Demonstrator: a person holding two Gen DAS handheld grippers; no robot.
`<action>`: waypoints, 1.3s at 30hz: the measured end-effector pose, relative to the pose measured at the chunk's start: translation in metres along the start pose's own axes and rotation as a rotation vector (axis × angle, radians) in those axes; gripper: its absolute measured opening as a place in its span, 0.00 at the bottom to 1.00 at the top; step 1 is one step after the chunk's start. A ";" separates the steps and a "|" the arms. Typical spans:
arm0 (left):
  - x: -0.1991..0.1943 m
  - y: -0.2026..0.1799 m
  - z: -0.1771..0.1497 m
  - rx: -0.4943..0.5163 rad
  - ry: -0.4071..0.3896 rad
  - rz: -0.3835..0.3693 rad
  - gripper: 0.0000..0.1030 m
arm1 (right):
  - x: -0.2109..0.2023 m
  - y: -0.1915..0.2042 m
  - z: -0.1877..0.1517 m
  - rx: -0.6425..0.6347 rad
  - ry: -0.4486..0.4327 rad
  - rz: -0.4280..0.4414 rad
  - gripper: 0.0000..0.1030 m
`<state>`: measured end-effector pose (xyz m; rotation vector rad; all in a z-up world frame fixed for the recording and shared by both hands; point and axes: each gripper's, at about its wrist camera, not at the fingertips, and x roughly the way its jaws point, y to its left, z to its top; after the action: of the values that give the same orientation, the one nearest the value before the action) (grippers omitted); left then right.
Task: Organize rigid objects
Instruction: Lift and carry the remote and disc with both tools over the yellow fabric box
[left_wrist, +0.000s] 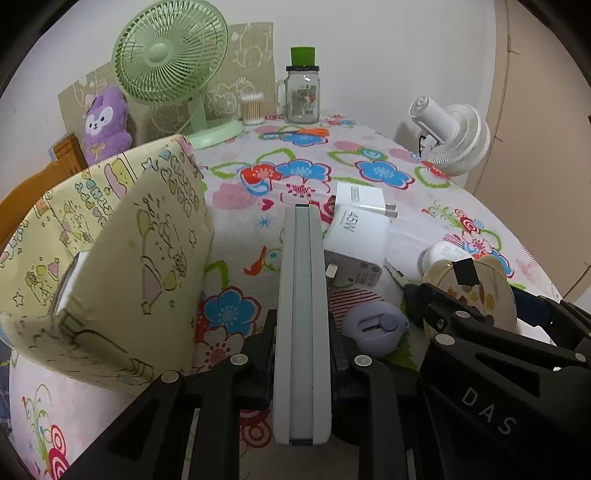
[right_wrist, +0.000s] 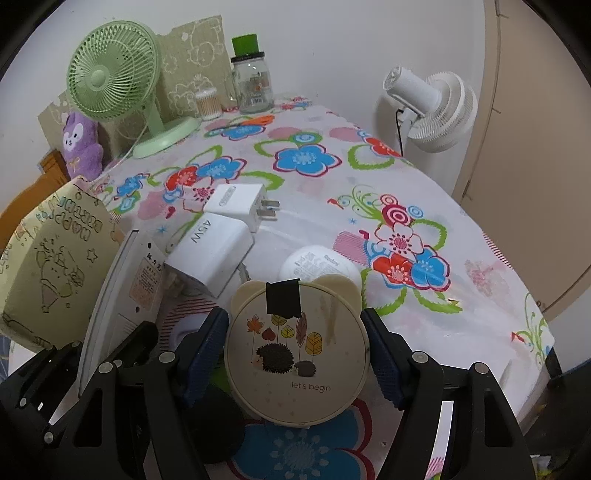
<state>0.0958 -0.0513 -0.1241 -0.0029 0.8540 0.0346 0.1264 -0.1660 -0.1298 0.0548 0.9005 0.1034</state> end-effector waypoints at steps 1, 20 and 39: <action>-0.002 0.000 0.000 -0.001 -0.003 -0.002 0.20 | -0.004 0.001 0.000 -0.002 -0.007 0.000 0.73; -0.043 0.001 0.003 0.008 -0.056 -0.037 0.20 | -0.047 0.010 0.002 -0.026 -0.073 -0.013 0.73; -0.087 0.015 0.010 0.001 -0.110 -0.029 0.20 | -0.096 0.028 0.005 -0.067 -0.147 0.012 0.73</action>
<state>0.0457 -0.0384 -0.0515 -0.0123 0.7439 0.0067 0.0689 -0.1488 -0.0491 0.0055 0.7497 0.1388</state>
